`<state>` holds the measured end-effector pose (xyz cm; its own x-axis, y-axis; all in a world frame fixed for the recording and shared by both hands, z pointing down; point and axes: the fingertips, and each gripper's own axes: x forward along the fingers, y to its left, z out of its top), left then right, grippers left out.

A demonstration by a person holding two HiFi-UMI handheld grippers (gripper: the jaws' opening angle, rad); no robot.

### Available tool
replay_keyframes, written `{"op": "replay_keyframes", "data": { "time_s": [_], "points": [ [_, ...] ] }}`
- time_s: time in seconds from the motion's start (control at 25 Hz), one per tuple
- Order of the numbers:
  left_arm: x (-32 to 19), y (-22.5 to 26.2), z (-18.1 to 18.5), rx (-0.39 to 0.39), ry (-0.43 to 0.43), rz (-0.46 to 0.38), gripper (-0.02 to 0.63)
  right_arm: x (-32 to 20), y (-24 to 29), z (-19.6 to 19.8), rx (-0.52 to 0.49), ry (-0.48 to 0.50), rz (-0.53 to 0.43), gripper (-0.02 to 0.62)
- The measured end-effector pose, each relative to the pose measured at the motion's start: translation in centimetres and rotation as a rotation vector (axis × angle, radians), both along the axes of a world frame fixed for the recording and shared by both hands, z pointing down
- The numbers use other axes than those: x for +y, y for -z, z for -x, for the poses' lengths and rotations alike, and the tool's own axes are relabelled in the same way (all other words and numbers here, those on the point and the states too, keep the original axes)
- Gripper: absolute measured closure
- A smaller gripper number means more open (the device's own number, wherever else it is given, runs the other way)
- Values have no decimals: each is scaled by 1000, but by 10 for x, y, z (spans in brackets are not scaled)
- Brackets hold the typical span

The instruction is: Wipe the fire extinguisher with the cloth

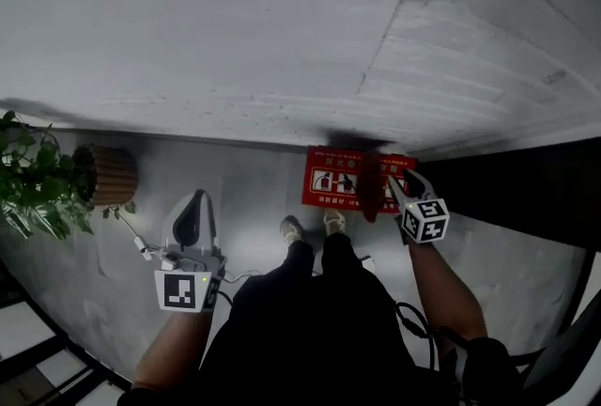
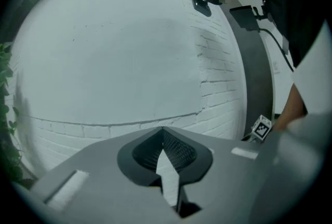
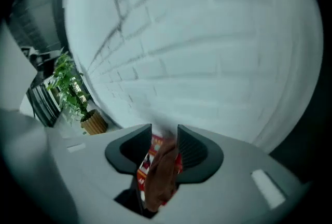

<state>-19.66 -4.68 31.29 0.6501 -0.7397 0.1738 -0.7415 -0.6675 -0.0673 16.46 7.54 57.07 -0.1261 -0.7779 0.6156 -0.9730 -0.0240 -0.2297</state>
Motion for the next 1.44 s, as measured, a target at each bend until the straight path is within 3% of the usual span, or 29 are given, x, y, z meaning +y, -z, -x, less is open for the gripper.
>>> {"op": "replay_keyframes", "data": {
  "time_s": [0.08, 0.16, 0.32, 0.52, 0.68, 0.8, 1.32, 1.44],
  "points": [
    [-9, 11, -28, 52, -57, -29, 609, 3, 81, -10, 93, -19, -197, 502],
    [-23, 28, -58, 104, -117, -71, 609, 6, 151, -19, 110, -63, -339, 553],
    [-28, 41, -124, 103, -256, -190, 609, 10, 220, -32, 148, -114, -451, 594],
    [-15, 25, -166, 115, -337, -130, 609, 20, 212, -37, 156, -189, -433, 594],
    [6, 41, -173, 74, -426, -214, 609, 25, 207, -28, 165, -189, -419, 594],
    [24, 57, -180, 96, -473, -241, 609, 29, 202, -33, 162, -206, -408, 594],
    [2, 39, -164, 24, -431, -213, 609, 26, 191, -39, 163, -218, -379, 594],
    [-5, 35, -165, 42, -418, -185, 609, 24, 189, -42, 163, -212, -368, 594]
  ]
}}
